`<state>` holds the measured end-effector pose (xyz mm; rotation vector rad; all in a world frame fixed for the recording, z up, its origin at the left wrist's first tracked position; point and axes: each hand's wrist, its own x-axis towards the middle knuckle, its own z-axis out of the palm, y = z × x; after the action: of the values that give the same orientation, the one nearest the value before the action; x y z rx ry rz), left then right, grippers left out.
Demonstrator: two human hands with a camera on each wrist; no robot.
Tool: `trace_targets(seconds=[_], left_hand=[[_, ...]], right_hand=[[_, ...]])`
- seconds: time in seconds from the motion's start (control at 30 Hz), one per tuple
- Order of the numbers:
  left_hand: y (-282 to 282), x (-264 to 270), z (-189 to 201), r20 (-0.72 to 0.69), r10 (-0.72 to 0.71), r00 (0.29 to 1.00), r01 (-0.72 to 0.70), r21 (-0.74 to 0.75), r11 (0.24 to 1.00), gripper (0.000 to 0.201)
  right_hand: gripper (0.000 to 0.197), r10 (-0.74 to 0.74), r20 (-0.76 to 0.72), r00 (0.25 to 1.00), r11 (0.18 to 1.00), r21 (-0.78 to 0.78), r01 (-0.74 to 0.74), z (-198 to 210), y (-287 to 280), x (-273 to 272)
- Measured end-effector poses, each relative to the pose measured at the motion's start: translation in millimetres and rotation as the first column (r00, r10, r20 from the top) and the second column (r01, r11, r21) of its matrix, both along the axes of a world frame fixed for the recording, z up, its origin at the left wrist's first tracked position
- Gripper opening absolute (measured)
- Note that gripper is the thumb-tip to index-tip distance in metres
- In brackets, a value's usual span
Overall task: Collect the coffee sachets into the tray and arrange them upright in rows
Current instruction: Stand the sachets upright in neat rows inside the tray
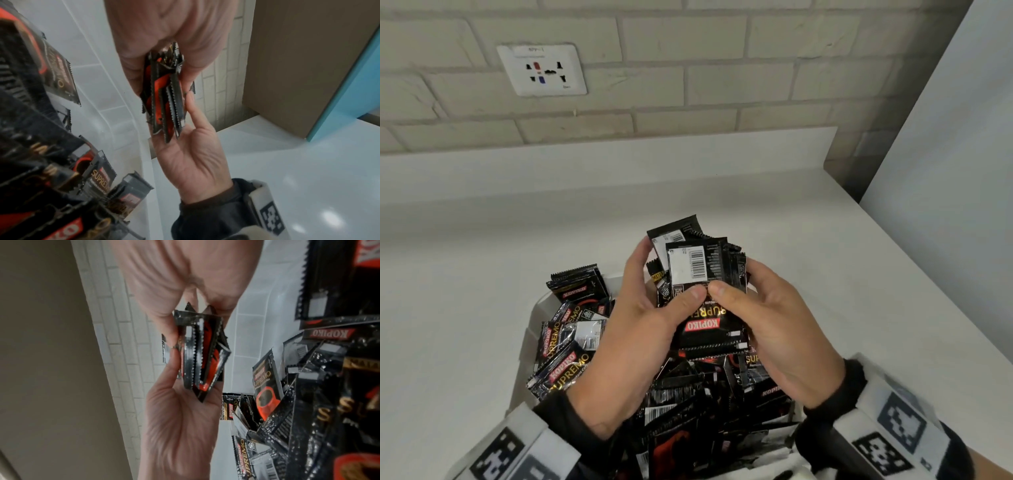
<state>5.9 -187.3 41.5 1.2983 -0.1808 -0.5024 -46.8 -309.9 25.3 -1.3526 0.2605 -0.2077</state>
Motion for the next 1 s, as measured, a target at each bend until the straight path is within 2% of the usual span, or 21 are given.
trace_targets(seconds=[0.07,0.13,0.27,0.37,0.43,0.5,0.53,0.57,0.63,0.67,0.7,0.77,0.87,1.0], left_hand=[[-1,-6,0,0.047,-0.016,0.999,0.015,0.008,1.0,0.066],[-3,-11,2,0.051,-0.045,0.998,0.047,-0.029,0.998,0.059],[-8,-15,6,-0.06,-0.036,0.998,0.025,-0.177,0.984,0.057],[-10,-18,8,-0.159,-0.004,0.987,-0.033,-0.229,0.973,0.035],[-9,-17,5,-0.206,-0.011,0.979,-0.041,-0.246,0.968,0.028],[-7,-14,3,-0.229,-0.029,0.973,-0.029,-0.248,0.968,0.032],[-6,-12,2,-0.235,-0.033,0.971,-0.028,-0.252,0.967,0.034],[-4,-12,4,-0.245,-0.026,0.969,-0.038,-0.252,0.967,0.033],[0,-10,4,-0.263,-0.001,0.965,-0.064,-0.238,0.969,0.031],[2,-9,3,-0.269,0.002,0.963,-0.066,-0.227,0.972,0.033],[3,-10,2,-0.283,0.005,0.959,-0.067,-0.211,0.975,0.034],[8,-9,-3,-0.33,-0.004,0.944,-0.068,-0.207,0.976,0.045],[15,-6,-7,-0.411,-0.099,0.906,-0.033,-0.303,0.952,0.078],[18,-2,-14,-0.471,-0.136,0.872,-0.022,-0.315,0.949,0.052]], right_hand=[[0.026,0.035,0.013,0.999,0.997,-0.073,-0.034,3,5,-1],[0.031,0.09,0.041,0.995,0.991,-0.106,-0.086,7,9,-2],[0.048,0.198,0.096,0.976,0.974,-0.127,-0.185,16,17,-1],[0.051,0.259,0.097,0.961,0.962,-0.109,-0.248,20,15,-4],[0.05,0.278,0.061,0.959,0.948,-0.179,-0.264,18,12,-7],[0.083,0.234,0.013,0.972,0.908,-0.359,-0.214,14,10,-10],[0.096,0.182,0.004,0.983,0.865,-0.476,-0.158,14,8,-13],[0.099,0.139,0.038,0.99,0.795,-0.6,-0.088,15,6,-17],[0.084,0.19,0.082,0.978,0.525,-0.851,-0.031,16,0,-22],[0.078,0.242,0.05,0.969,0.393,-0.918,-0.051,17,-3,-24],[0.076,0.285,-0.004,0.959,0.304,-0.948,-0.094,17,-5,-24],[0.074,0.318,-0.109,0.942,0.245,-0.95,-0.192,22,-5,-24],[0.068,0.328,-0.152,0.932,0.236,-0.943,-0.237,26,-4,-23],[0.054,0.241,-0.192,0.951,0.129,-0.965,-0.227,27,2,-24]])
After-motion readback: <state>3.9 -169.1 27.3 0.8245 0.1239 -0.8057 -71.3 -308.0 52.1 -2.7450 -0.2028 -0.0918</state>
